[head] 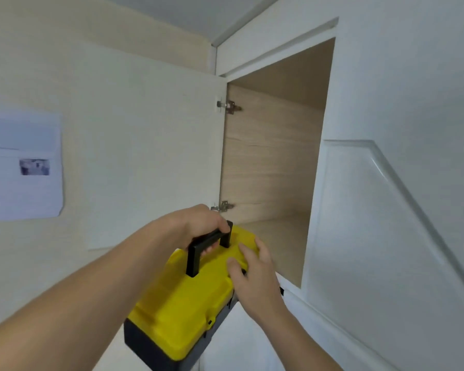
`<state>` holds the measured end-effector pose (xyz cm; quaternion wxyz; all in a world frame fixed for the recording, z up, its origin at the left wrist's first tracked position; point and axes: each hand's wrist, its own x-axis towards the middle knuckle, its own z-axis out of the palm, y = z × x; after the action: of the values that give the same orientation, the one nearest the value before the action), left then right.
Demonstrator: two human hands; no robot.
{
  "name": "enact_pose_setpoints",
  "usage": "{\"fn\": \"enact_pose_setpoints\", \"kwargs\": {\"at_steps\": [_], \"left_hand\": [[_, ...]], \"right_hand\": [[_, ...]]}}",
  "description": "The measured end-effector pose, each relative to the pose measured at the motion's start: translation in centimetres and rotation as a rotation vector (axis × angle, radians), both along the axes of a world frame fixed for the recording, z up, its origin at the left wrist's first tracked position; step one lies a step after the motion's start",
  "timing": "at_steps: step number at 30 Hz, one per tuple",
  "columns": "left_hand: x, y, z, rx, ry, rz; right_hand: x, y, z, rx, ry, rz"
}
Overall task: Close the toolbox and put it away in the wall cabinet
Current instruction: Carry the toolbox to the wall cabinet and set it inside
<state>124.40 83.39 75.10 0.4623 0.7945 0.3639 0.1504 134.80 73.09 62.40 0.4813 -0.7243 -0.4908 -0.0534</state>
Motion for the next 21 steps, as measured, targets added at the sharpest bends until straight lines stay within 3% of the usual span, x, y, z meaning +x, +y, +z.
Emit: {"fn": "enact_pose_setpoints", "kwargs": {"at_steps": [12,21], "left_hand": [[20.4,9.8,3.1,0.101,0.052,-0.071],[30.6,14.4,2.0,0.106,0.118,-0.218]], "right_hand": [[18.0,9.8,3.8,-0.043,-0.007,-0.236],[23.1,15.5,3.7,-0.109,0.161,-0.472]]}}
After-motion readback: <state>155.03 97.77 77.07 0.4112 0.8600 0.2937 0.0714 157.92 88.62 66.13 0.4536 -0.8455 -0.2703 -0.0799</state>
